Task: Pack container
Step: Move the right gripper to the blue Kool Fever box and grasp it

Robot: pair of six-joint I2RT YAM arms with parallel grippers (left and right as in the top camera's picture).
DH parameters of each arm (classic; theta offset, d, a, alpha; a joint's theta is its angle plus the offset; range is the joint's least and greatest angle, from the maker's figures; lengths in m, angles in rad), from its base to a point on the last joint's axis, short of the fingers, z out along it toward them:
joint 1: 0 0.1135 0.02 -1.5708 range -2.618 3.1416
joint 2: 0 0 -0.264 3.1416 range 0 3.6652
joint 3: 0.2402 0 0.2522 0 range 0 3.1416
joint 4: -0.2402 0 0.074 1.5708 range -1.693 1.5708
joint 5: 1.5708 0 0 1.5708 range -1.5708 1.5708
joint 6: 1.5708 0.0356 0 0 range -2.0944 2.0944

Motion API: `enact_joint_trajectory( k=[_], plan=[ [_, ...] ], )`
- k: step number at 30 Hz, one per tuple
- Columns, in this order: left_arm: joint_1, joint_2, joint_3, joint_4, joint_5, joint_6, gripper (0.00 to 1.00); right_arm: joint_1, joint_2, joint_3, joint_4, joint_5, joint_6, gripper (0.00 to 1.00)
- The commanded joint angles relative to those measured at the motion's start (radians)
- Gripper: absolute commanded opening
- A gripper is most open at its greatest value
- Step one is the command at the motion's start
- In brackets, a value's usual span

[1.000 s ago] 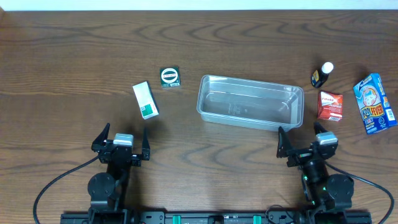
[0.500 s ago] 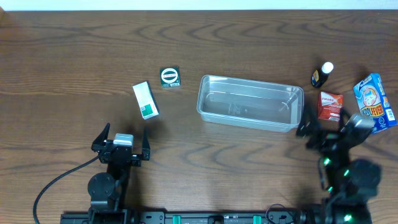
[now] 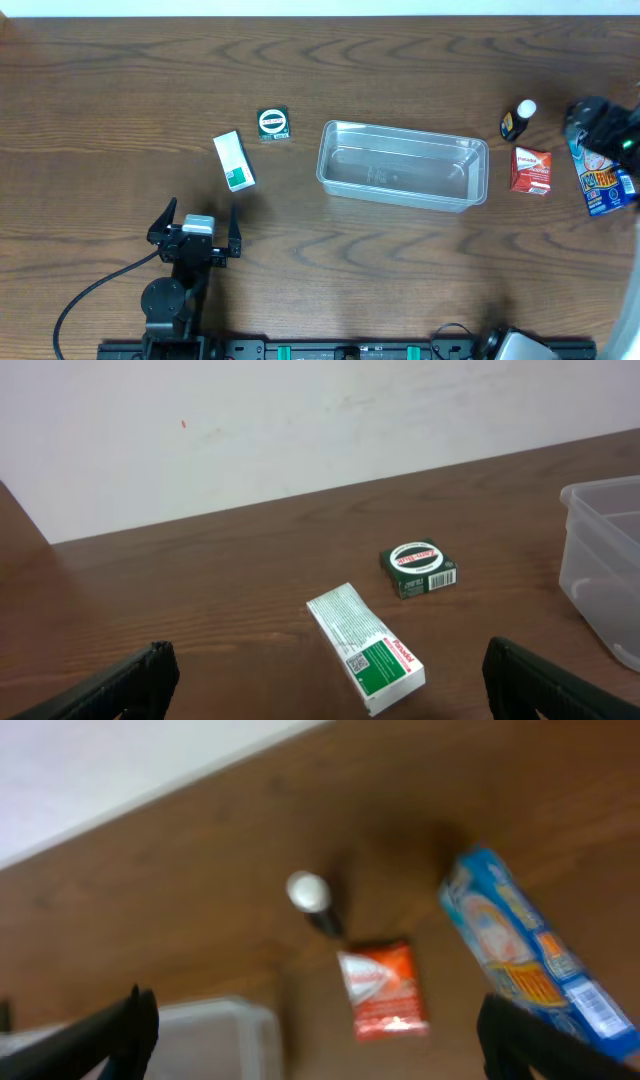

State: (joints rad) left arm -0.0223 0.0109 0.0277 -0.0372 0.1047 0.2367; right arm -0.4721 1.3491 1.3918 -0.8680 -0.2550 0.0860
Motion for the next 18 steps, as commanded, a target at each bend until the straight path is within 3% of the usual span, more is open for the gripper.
enact_joint_trajectory(
  k=[1,5,18],
  plan=[
    [0.003,-0.007,-0.024,-0.023,0.008,0.006,0.98,-0.062,0.087,0.103,-0.062,0.048,-0.148,0.99],
    [0.003,-0.007,-0.024,-0.023,0.008,0.006,0.98,-0.111,0.144,0.109,-0.055,0.102,-0.159,0.99],
    [0.003,-0.007,-0.024,-0.022,0.008,0.006,0.98,-0.142,0.281,0.083,-0.069,0.090,-0.556,0.99]
  ],
)
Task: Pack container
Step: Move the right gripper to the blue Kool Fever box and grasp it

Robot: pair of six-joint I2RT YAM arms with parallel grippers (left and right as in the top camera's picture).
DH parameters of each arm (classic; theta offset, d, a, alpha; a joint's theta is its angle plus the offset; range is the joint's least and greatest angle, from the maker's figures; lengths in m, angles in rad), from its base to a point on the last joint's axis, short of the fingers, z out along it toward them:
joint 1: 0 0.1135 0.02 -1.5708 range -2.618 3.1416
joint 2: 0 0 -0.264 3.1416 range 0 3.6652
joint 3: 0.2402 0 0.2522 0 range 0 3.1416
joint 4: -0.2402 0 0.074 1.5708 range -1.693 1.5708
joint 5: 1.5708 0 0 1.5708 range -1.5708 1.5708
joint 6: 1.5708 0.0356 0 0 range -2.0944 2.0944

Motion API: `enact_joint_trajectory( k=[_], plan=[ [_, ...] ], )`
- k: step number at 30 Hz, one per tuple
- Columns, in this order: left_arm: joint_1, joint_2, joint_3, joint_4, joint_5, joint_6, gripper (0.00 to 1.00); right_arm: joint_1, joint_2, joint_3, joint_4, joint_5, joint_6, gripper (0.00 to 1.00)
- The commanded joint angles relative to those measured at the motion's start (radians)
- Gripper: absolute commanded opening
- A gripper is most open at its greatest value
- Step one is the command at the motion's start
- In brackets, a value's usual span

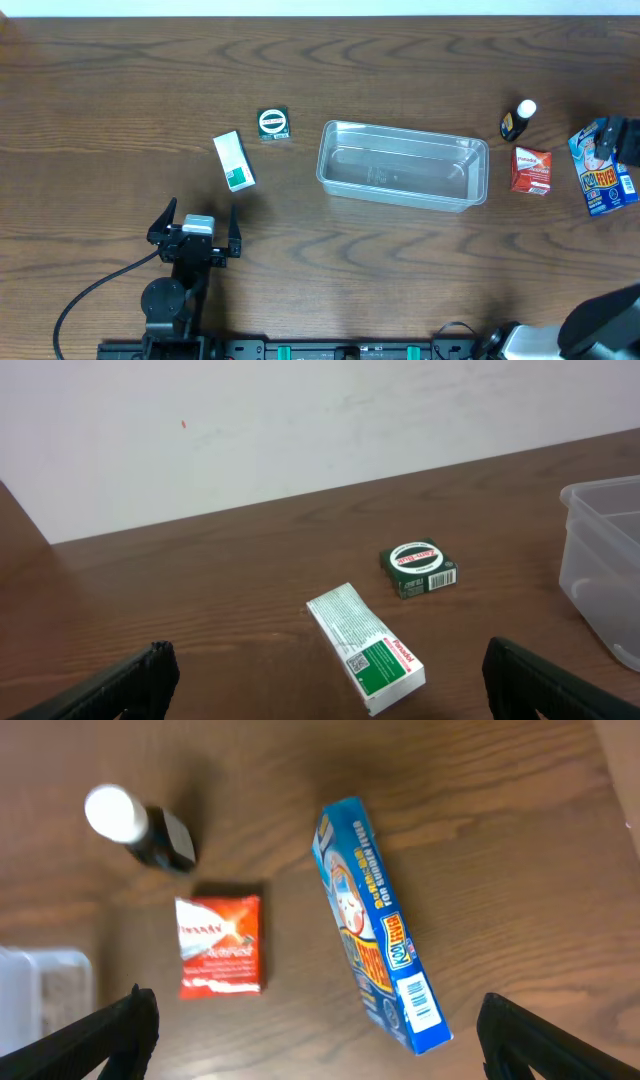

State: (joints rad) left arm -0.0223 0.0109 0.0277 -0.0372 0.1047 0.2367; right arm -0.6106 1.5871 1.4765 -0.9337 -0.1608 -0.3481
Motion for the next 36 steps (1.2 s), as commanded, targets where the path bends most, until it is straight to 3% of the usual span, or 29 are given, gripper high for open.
enact_joint_trajectory(
  k=[1,13,27,29,33,36],
  plan=[
    [0.003,-0.007,-0.024,-0.022,0.008,0.006,0.98,-0.003,0.054,-0.002,0.002,-0.004,-0.122,0.99],
    [0.003,-0.007,-0.024,-0.023,0.008,0.006,0.98,-0.005,0.190,-0.002,0.109,-0.005,-0.277,0.99],
    [0.003,-0.007,-0.024,-0.023,0.008,0.006,0.98,-0.029,0.343,-0.002,0.182,0.004,-0.277,0.99],
    [0.003,-0.007,-0.024,-0.023,0.008,0.006,0.98,-0.042,0.343,-0.002,0.189,0.004,-0.269,0.92],
    [0.003,-0.007,-0.024,-0.023,0.008,0.006,0.98,-0.072,0.343,-0.002,0.200,0.003,-0.232,0.60],
    [0.003,-0.007,-0.024,-0.023,0.008,0.006,0.98,-0.086,0.343,-0.002,0.201,0.000,-0.225,0.48]
  ],
)
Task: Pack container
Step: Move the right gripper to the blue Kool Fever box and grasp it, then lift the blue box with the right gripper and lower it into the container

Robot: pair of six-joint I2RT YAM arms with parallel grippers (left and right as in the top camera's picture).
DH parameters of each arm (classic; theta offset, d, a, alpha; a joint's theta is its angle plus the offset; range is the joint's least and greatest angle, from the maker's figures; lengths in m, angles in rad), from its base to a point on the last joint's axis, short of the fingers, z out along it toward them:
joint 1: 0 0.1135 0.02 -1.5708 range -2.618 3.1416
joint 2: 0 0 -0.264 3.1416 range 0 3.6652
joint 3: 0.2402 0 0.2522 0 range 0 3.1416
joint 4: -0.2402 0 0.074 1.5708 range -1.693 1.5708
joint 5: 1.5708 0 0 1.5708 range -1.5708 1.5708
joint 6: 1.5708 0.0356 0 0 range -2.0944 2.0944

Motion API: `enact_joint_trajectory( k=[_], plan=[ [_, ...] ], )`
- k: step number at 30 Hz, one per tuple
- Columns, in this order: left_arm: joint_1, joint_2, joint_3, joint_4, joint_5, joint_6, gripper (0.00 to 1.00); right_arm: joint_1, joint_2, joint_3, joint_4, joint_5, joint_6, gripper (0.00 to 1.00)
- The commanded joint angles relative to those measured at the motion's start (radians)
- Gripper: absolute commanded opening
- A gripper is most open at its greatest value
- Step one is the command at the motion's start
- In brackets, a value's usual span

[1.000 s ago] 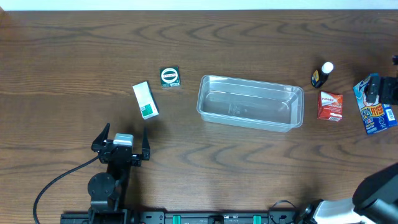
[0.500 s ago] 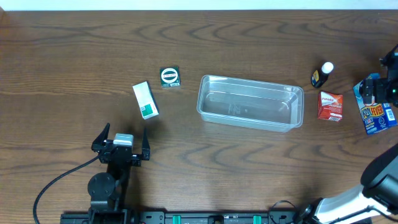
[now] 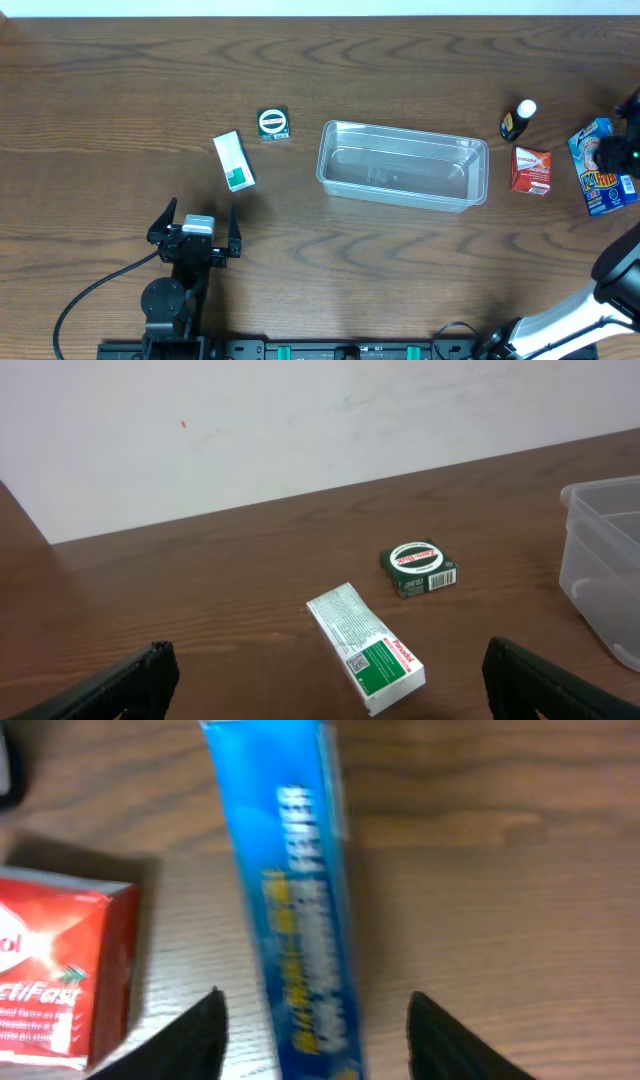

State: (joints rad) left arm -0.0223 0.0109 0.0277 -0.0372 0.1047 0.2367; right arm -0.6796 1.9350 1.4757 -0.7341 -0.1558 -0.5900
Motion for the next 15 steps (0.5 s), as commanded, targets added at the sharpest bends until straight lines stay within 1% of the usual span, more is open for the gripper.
enact_joint_trajectory(
  k=[1,3,4,9,10,12,14,15],
  plan=[
    [0.003,-0.007,-0.024,-0.022,0.008,0.006,0.98,-0.020,-0.005,-0.001,0.002,-0.010,0.019,0.41],
    [0.003,-0.007,-0.024,-0.022,0.008,0.006,0.98,-0.021,-0.005,-0.001,0.005,-0.010,0.030,0.29],
    [0.003,-0.007,-0.024,-0.023,0.008,0.006,0.98,-0.021,-0.005,-0.001,0.009,-0.010,0.036,0.24],
    [0.003,-0.007,-0.024,-0.023,0.008,0.006,0.98,-0.019,-0.005,0.000,0.013,-0.074,0.035,0.08],
    [0.003,-0.007,-0.024,-0.022,0.008,0.006,0.98,-0.019,-0.005,0.000,0.013,-0.097,0.036,0.07],
    [0.003,-0.007,-0.024,-0.023,0.008,0.006,0.98,-0.019,-0.008,0.005,0.011,-0.135,0.044,0.06],
    [0.003,-0.007,-0.024,-0.023,0.008,0.006,0.98,-0.018,-0.018,0.025,0.008,-0.173,0.111,0.01],
    [0.003,-0.007,-0.024,-0.022,0.008,0.006,0.98,-0.018,-0.025,0.044,0.000,-0.196,0.155,0.01]
  ],
)
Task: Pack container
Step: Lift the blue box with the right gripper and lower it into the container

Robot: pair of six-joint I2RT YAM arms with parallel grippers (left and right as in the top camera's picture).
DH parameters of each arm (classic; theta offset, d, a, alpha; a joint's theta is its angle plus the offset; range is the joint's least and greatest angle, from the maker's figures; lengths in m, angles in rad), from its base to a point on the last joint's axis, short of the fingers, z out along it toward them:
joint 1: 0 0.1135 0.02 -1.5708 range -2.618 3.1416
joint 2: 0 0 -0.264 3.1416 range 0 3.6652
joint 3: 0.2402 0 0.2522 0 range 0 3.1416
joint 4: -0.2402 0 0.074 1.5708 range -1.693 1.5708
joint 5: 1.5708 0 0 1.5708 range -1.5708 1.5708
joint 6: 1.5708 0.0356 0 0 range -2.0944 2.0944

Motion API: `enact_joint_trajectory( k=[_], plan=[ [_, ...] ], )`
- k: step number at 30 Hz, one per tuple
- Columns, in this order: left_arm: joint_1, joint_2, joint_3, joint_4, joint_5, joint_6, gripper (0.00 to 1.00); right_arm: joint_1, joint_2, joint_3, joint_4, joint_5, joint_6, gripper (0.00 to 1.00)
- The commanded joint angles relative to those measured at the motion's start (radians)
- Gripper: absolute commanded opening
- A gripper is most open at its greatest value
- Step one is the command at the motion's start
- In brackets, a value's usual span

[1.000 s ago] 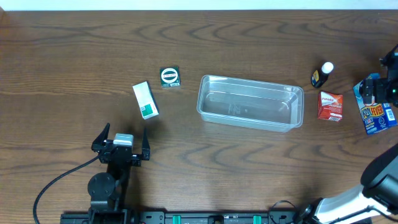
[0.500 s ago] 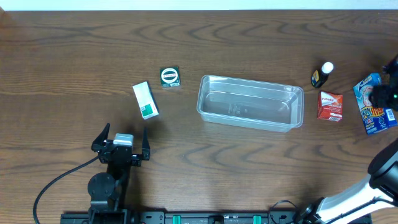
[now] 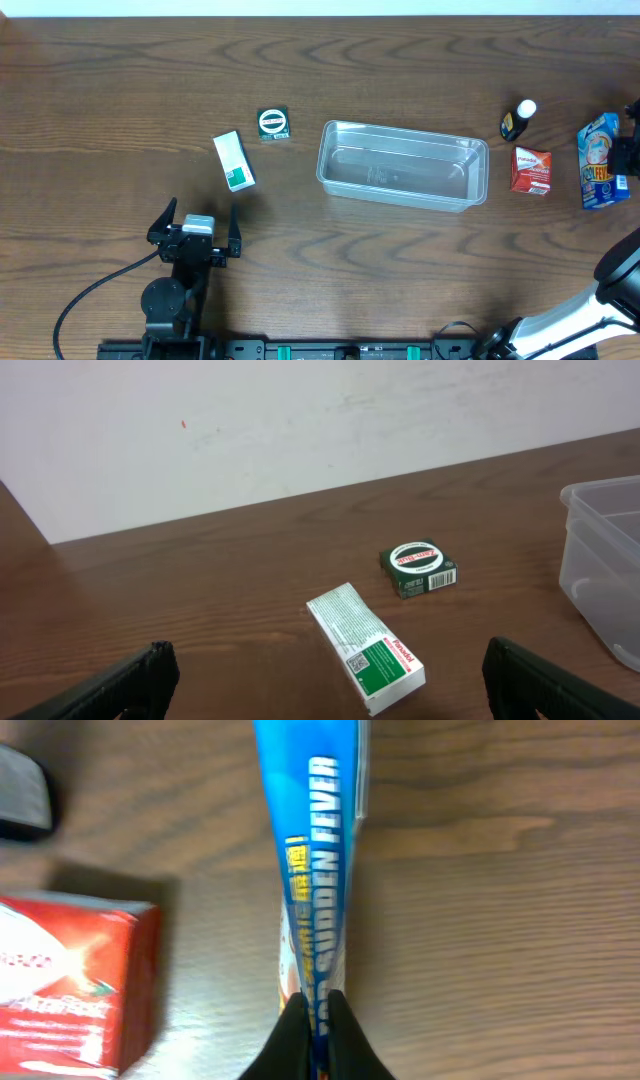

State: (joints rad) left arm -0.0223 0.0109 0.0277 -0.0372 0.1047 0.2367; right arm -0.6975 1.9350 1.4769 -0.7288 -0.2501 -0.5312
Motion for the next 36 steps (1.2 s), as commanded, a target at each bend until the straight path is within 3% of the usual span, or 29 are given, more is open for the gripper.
enact_joint_trajectory(
  k=[1,9,15,20,26,32,36],
  plan=[
    [0.003,-0.007,-0.024,-0.022,0.008,0.006,0.98,0.000,-0.032,0.064,-0.017,-0.119,0.129,0.01],
    [0.003,-0.007,-0.024,-0.023,0.008,0.006,0.98,0.060,-0.134,0.373,-0.272,-0.146,0.216,0.01],
    [0.003,-0.007,-0.024,-0.023,0.008,0.006,0.98,0.206,-0.254,0.554,-0.399,-0.211,0.200,0.01],
    [0.003,-0.007,-0.024,-0.023,0.008,0.006,0.98,0.431,-0.348,0.567,-0.450,-0.210,0.048,0.01],
    [0.003,-0.007,-0.024,-0.022,0.008,0.006,0.98,0.728,-0.338,0.536,-0.605,-0.155,-0.278,0.01],
    [0.003,-0.007,-0.024,-0.023,0.008,0.006,0.98,0.884,-0.267,0.428,-0.613,-0.006,-0.414,0.01],
    [0.003,-0.007,-0.024,-0.023,0.008,0.006,0.98,0.933,-0.193,0.403,-0.582,-0.028,-0.428,0.01]
  ],
)
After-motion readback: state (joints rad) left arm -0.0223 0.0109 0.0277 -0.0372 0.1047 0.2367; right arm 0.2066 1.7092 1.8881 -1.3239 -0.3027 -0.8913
